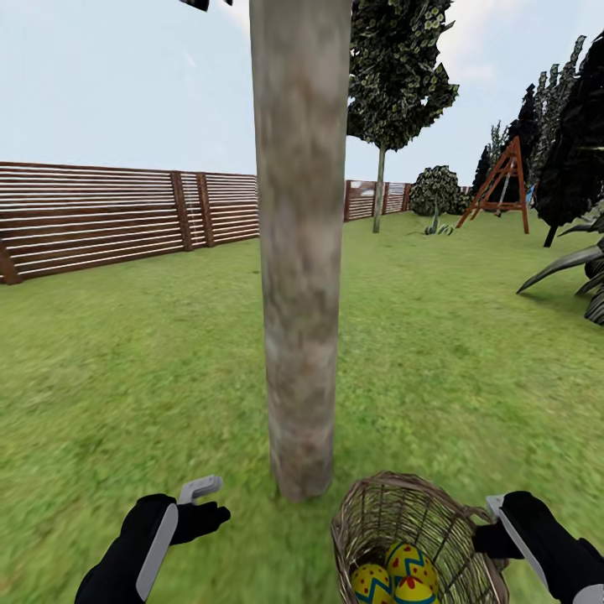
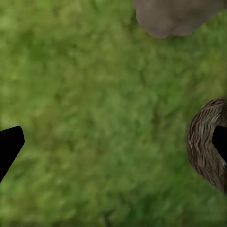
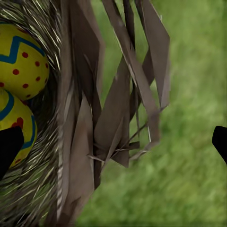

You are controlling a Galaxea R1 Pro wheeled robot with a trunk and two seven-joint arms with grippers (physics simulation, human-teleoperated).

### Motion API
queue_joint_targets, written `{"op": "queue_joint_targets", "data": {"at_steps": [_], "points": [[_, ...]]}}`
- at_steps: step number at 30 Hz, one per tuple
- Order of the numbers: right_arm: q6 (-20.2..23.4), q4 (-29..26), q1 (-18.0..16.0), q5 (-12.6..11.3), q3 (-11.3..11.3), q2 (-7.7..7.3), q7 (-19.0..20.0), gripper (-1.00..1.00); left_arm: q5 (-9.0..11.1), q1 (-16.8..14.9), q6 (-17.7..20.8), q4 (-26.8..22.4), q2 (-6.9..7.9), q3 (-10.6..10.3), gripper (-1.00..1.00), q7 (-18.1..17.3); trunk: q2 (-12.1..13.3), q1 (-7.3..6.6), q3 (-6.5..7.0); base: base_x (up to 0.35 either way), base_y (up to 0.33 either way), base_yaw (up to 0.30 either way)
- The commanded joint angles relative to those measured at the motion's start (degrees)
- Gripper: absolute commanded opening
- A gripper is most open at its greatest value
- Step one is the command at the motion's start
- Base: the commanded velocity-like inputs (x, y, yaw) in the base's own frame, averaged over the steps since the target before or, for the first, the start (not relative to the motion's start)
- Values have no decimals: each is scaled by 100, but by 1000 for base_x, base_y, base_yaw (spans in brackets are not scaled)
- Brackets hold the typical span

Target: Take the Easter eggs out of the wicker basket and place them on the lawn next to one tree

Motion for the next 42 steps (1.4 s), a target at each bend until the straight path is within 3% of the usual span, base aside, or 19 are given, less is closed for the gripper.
{"op": "queue_joint_targets", "data": {"at_steps": [1, 18, 32, 38, 42], "points": [[20, 12, -3, -16, 24, 18, 4, 100, 36, -3, 29, -5, -7, 16, 100, 15, 39, -24, 12, 0, 0, 0], [14, 49, -3, -25, 6, 53, 1, 100, 36, -3, 29, -5, -9, 16, 100, 15, 721, -397, 317, 0, 0, 0], [14, 49, -3, -21, 8, 53, 5, 100, 36, -3, 29, -14, -9, 16, 100, 15, 721, -397, 317, 0, 0, 0], [-32, -114, -12, -32, 38, -53, 73, 100, 44, -3, 6, -5, 49, -1, 100, -2, 721, -397, 317, 0, 0, 0], [-37, -132, -12, 21, 32, 66, 59, 100, 34, -3, 10, 15, -73, 6, 100, -8, 721, -397, 317, 0, 0, 0]]}}
